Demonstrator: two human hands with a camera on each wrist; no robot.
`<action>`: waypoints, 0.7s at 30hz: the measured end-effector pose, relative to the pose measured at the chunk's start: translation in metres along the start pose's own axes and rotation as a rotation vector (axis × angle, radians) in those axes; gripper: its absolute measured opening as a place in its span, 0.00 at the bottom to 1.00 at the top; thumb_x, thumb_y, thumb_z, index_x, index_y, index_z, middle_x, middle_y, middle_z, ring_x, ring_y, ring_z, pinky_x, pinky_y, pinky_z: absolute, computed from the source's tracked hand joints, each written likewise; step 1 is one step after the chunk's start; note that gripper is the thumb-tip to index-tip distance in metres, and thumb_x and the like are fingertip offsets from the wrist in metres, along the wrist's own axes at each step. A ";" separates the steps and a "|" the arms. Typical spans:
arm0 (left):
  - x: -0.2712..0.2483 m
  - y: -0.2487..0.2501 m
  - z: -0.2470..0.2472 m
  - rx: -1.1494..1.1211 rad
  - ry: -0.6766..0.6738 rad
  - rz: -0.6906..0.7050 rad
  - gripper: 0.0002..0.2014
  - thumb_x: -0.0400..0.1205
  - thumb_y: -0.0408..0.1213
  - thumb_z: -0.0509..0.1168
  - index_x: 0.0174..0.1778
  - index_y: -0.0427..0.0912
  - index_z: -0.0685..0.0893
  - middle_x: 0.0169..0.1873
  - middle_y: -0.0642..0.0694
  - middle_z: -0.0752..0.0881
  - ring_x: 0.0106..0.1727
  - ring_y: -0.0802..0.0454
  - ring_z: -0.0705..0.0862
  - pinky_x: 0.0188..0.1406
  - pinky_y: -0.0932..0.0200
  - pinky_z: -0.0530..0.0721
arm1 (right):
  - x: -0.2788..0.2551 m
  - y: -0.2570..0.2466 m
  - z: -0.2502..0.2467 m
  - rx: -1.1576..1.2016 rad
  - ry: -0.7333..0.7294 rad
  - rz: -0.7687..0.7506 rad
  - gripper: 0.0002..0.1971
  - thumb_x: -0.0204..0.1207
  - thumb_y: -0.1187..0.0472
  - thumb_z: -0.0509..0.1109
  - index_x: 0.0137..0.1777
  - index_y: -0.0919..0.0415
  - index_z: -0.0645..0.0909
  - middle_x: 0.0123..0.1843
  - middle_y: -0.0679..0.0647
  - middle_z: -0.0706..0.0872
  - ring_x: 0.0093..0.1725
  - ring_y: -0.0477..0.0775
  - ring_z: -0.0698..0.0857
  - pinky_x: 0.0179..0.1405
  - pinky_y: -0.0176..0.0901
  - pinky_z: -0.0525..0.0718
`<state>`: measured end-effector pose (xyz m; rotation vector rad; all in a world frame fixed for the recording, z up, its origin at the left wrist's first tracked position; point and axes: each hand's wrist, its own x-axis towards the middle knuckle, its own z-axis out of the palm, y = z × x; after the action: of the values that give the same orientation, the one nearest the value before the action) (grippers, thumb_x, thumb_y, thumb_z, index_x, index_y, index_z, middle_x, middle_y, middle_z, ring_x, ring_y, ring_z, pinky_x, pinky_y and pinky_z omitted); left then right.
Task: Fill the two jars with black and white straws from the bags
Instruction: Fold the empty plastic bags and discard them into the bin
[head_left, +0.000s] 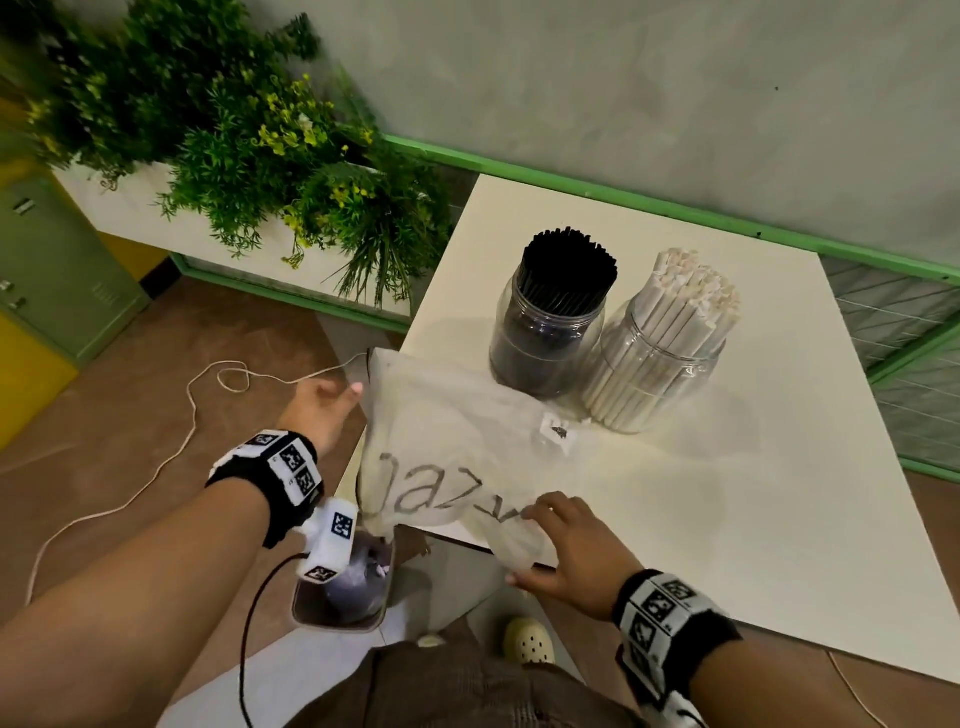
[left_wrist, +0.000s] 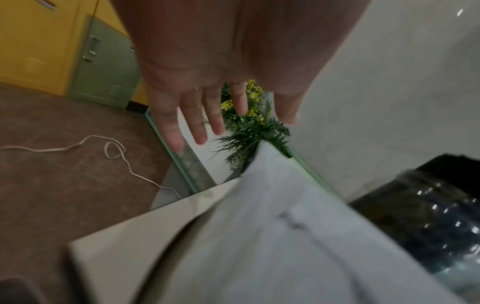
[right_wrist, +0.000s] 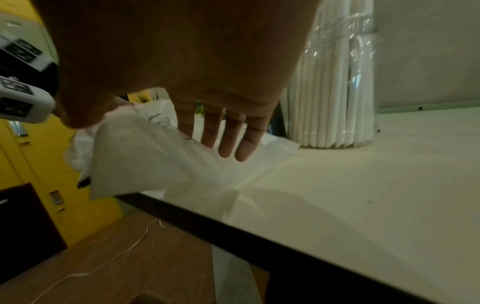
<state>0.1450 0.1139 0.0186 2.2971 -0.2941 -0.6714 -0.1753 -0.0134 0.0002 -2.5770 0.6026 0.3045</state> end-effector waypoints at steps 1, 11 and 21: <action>-0.007 -0.008 -0.001 0.069 -0.032 -0.019 0.26 0.80 0.59 0.60 0.58 0.38 0.78 0.48 0.40 0.84 0.53 0.38 0.83 0.55 0.51 0.79 | 0.004 -0.001 0.005 -0.020 -0.051 0.042 0.55 0.55 0.13 0.47 0.78 0.49 0.65 0.76 0.49 0.67 0.72 0.54 0.69 0.71 0.49 0.72; -0.059 -0.050 0.028 -0.335 -0.711 -0.376 0.30 0.74 0.60 0.68 0.68 0.49 0.76 0.65 0.45 0.80 0.63 0.41 0.82 0.63 0.42 0.78 | 0.042 -0.016 0.017 -0.112 -0.115 0.205 0.36 0.80 0.47 0.64 0.82 0.55 0.52 0.83 0.55 0.56 0.80 0.60 0.59 0.74 0.56 0.70; -0.049 -0.069 0.018 -0.596 -0.379 -0.270 0.08 0.76 0.33 0.71 0.45 0.36 0.80 0.28 0.40 0.85 0.25 0.48 0.83 0.19 0.62 0.80 | 0.021 0.027 -0.008 -0.137 -0.073 0.177 0.34 0.77 0.74 0.55 0.81 0.47 0.61 0.83 0.47 0.63 0.79 0.54 0.66 0.75 0.48 0.68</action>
<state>0.0953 0.1721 -0.0211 1.6434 0.0504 -1.1593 -0.1688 -0.0468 -0.0100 -2.6328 0.8103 0.5128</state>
